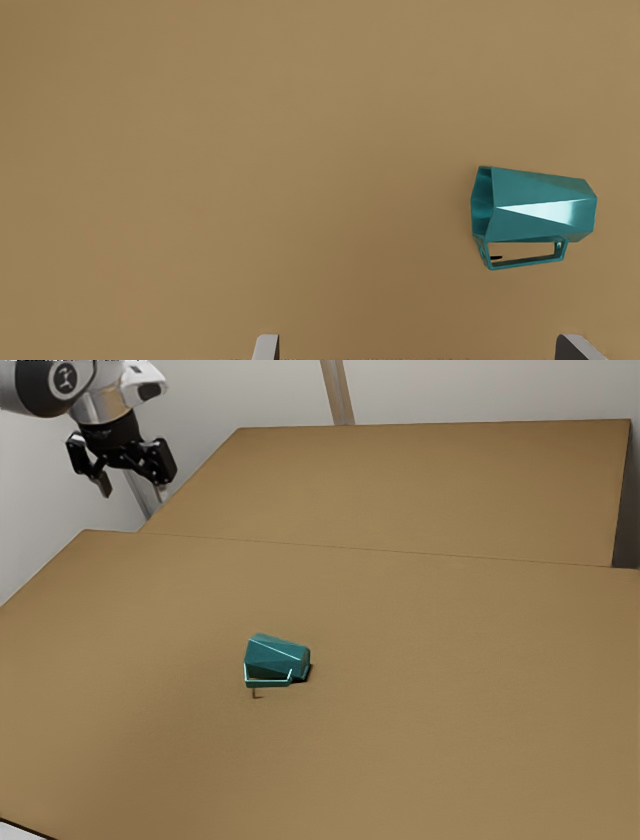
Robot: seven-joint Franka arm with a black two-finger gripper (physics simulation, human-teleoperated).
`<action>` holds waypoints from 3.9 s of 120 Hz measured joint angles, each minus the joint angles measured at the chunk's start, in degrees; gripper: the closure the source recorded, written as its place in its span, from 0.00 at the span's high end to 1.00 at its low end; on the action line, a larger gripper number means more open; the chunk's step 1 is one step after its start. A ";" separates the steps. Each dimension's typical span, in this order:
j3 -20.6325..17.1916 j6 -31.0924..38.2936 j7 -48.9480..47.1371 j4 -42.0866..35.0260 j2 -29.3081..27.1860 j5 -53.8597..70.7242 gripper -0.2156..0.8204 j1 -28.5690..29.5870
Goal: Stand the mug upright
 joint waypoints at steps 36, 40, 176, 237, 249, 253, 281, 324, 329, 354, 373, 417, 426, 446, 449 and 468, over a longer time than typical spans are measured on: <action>-0.04 2.17 1.15 -1.90 0.30 -0.39 0.79 0.09; 0.00 2.76 1.25 -2.23 0.53 -0.68 0.79 0.08; 2.51 13.15 4.03 -14.18 23.64 -41.36 0.79 8.67; 2.62 15.87 6.72 -13.97 29.48 -53.23 0.79 8.54; 2.52 16.10 7.09 -14.41 30.09 -55.29 0.79 8.45; 2.51 16.13 7.19 -14.45 30.30 -55.80 0.79 8.43; 2.23 15.86 7.64 -14.36 30.53 -57.09 0.39 7.98; 1.15 15.98 7.44 -12.69 30.18 -56.52 0.12 7.72; 1.13 15.96 7.41 -12.48 30.12 -56.44 0.10 7.72; 1.11 15.80 7.30 -12.10 29.44 -56.17 0.05 7.65; 1.11 15.87 7.18 -12.28 27.95 -54.60 0.04 6.75; -1.36 22.43 6.79 -18.06 16.30 -31.24 0.04 1.18; -1.80 25.70 6.66 -22.04 13.16 -25.32 0.04 0.38; -2.58 33.84 6.38 -29.95 7.73 -14.48 0.04 0.61; -2.68 34.82 6.34 -30.41 7.36 -13.18 0.04 0.65; -3.55 40.05 6.09 -32.42 6.55 -7.98 0.04 1.25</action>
